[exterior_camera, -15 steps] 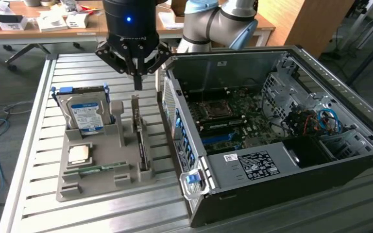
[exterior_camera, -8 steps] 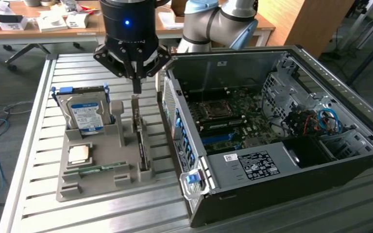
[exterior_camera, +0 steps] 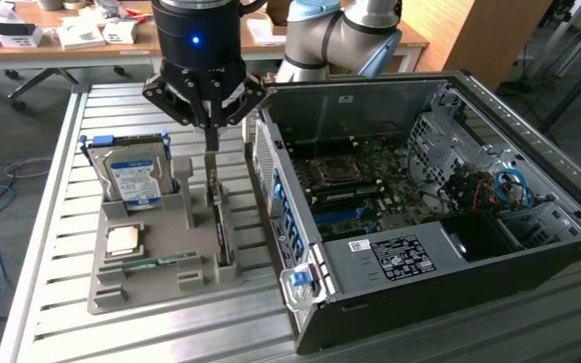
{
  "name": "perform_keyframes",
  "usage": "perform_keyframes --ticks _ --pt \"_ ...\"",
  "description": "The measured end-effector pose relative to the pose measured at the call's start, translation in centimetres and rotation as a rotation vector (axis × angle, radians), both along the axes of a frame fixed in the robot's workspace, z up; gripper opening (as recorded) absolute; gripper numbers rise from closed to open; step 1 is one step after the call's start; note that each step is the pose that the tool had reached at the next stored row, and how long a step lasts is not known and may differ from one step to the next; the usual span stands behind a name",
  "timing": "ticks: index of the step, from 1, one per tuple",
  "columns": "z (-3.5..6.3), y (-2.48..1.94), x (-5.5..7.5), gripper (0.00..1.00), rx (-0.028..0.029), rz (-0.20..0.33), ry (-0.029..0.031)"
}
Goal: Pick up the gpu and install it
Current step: 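Reach for the gpu, then pick up the gpu and move the gpu toward the slot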
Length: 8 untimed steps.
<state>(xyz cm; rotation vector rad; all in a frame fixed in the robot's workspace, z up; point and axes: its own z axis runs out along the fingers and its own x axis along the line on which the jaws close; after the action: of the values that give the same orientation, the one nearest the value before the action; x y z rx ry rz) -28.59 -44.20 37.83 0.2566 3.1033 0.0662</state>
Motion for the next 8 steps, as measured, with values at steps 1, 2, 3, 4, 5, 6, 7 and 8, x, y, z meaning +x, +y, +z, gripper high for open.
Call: perform_keyframes --ticks 1,2,3,4,5,6,7,8 --pt "0.00 0.00 0.00 0.11 0.0000 0.000 -0.0001" --pt "0.00 0.00 0.00 0.11 0.0000 0.000 -0.0001" --pt "0.00 -0.01 0.01 0.11 -0.0001 0.000 0.0000" --pt "0.00 -0.01 0.00 0.11 -0.0001 0.000 0.0000" --pt "0.00 -0.01 0.00 0.11 -0.0001 0.000 0.0000" --pt "0.01 -0.01 0.00 0.11 -0.0001 0.000 0.0000" --pt "0.00 -0.01 0.00 0.11 0.0000 0.000 0.0000" --pt "0.00 -0.01 0.00 0.11 -0.0001 0.000 0.0000"
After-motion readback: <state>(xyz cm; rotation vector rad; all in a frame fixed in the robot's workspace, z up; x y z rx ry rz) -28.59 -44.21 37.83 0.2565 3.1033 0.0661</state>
